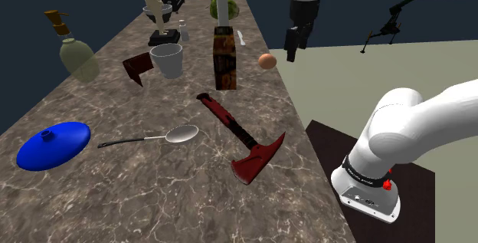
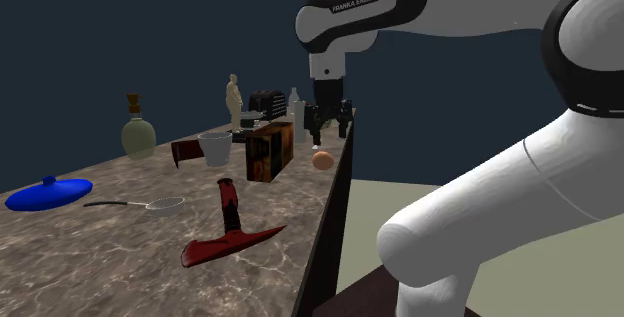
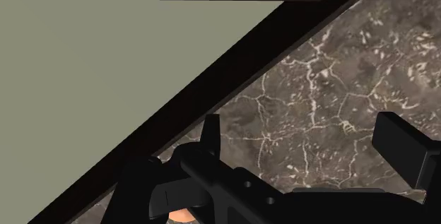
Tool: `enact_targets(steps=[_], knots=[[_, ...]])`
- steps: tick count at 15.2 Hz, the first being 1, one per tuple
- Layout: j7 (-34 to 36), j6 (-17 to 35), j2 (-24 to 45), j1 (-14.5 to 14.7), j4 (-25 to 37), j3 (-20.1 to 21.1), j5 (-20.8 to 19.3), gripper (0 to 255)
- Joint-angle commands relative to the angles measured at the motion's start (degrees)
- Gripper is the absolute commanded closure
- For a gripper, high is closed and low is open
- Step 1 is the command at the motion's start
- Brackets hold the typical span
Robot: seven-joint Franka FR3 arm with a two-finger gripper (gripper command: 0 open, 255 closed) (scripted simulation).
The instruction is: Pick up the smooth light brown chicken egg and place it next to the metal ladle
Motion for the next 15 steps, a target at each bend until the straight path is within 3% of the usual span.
enact_targets(steps=[1, 8, 15], knots=[[0.0, 0.0, 0.0, 0.0, 0.0, 0.0, 0.0, 0], [-15.92, 9.1, 11.3, 1.41, 3.66, -11.15, 0.87, 0], [-33.64, 14.32, 27.1, 4.23, 12.85, -20.97, 8.0, 0]])
